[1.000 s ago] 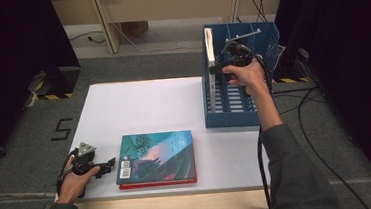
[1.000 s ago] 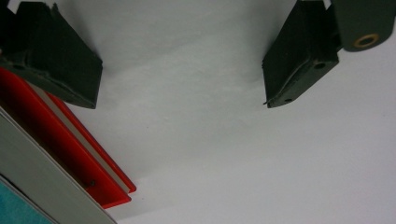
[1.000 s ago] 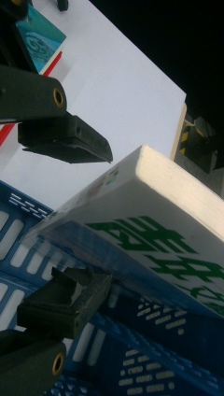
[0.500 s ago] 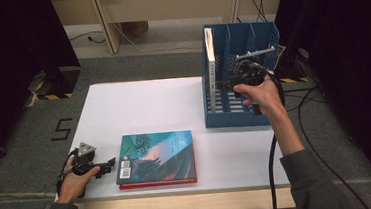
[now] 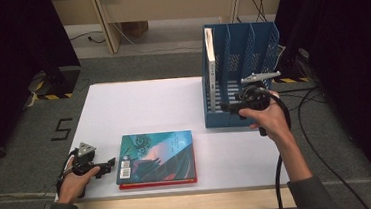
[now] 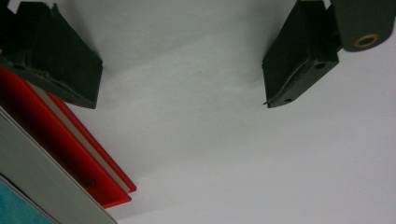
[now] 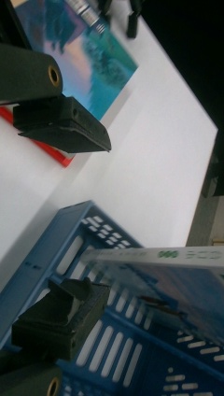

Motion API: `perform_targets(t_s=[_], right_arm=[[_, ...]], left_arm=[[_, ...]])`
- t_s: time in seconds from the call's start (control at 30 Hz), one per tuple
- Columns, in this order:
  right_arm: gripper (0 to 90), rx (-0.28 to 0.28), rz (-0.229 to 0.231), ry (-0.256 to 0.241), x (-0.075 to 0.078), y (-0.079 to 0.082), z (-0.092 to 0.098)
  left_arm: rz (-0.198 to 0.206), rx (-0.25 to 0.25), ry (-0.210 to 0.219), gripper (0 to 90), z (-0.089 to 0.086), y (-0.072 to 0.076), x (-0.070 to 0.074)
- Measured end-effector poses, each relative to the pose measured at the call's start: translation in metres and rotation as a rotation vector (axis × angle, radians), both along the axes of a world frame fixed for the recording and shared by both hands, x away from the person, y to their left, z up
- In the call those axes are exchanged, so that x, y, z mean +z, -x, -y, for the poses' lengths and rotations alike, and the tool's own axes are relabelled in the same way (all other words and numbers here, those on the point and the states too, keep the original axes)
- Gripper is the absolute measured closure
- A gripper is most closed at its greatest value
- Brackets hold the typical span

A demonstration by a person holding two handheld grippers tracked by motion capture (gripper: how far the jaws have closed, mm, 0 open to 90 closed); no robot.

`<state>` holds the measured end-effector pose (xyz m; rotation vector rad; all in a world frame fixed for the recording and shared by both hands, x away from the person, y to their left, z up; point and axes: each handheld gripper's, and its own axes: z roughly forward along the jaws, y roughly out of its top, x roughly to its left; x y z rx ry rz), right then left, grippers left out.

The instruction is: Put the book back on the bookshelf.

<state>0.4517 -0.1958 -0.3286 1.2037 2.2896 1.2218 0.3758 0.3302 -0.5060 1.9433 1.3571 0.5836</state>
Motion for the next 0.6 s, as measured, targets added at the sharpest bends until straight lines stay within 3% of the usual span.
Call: perform_targets(t_s=[0.17, 0.3, 0.43, 0.6], right_arm=[[27.1, 0.009, 0.0, -0.045, -0.018, 0.013, 0.008], [24.5, 0.006, -0.024, -0.06, -0.034, 0.019, 0.014], [22.9, 0.004, -0.049, -0.11, -0.049, 0.025, 0.018], [19.1, 0.0, -0.076, -0.113, -0.061, 0.027, 0.02]], left_arm=[[0.002, 0.0, 0.001, 10.9, 0.0, 0.0, 0.0], [0.002, 0.0, 0.001, 10.9, 0.0, 0.0, 0.0], [0.0, -0.002, -0.003, 10.9, 0.0, 0.0, 0.0], [0.0, -0.002, -0.002, 10.9, 0.0, 0.0, 0.0]])
